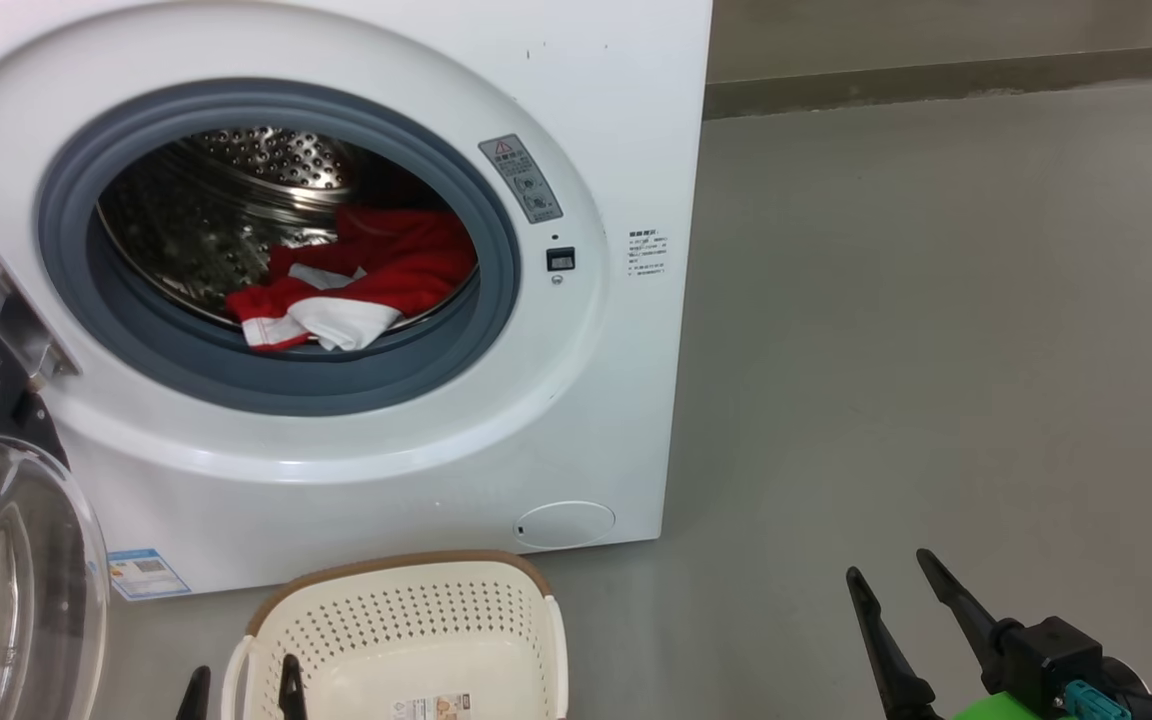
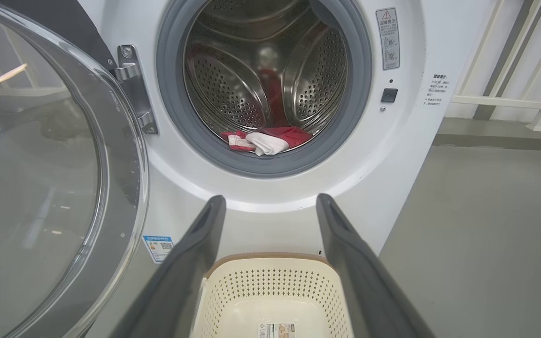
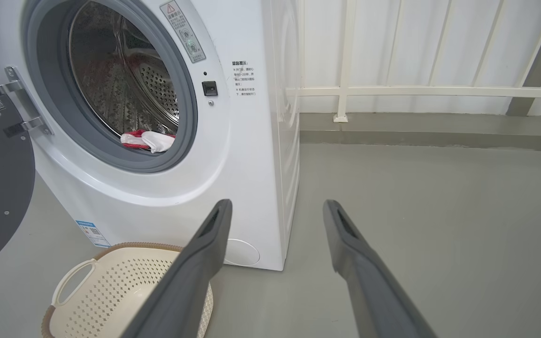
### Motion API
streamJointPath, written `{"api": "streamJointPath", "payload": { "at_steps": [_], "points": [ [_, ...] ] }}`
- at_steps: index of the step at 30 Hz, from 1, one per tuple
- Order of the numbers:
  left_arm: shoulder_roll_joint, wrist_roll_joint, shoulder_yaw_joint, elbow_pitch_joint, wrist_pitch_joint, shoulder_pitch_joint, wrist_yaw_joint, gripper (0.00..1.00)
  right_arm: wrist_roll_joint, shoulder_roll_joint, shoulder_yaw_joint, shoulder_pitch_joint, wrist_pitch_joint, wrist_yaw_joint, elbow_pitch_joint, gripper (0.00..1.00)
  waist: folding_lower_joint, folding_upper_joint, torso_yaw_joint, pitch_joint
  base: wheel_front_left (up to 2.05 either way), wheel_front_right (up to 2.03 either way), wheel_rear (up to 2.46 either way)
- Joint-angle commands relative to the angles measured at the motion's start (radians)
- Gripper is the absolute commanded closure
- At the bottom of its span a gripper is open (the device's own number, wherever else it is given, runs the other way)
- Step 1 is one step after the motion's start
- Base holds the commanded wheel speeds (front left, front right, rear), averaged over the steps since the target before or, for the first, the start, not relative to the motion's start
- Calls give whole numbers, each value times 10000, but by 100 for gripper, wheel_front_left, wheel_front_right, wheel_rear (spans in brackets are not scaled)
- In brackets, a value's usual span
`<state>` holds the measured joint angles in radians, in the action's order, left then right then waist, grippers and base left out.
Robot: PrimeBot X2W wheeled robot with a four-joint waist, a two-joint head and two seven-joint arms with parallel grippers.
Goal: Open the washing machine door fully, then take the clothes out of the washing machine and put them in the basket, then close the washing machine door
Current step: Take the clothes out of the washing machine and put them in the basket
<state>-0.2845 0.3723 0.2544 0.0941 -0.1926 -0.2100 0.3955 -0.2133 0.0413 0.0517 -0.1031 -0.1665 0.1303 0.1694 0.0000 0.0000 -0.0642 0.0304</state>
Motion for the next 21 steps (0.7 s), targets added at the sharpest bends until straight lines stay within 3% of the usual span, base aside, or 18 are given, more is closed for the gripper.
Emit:
{"api": "streamJointPath", "payload": {
  "at_steps": [1, 14, 21],
  "points": [
    [-56, 49, -315, 179, -146, 199, -39, 0, 155, 89, 245, 124, -22, 4, -290, 0, 0, 0, -14, -13, 0, 0, 0],
    [-9, 26, -112, -38, -81, 535, -74, 0, 159, 89, 226, 146, 30, 4, -438, 0, 0, 0, -11, -240, 0, 0, 0],
    [162, 138, 190, -655, -17, 1685, -537, 0, 207, 89, 180, 386, 95, 4, -704, 0, 0, 0, -102, -1077, 0, 0, 0]
  ]
}}
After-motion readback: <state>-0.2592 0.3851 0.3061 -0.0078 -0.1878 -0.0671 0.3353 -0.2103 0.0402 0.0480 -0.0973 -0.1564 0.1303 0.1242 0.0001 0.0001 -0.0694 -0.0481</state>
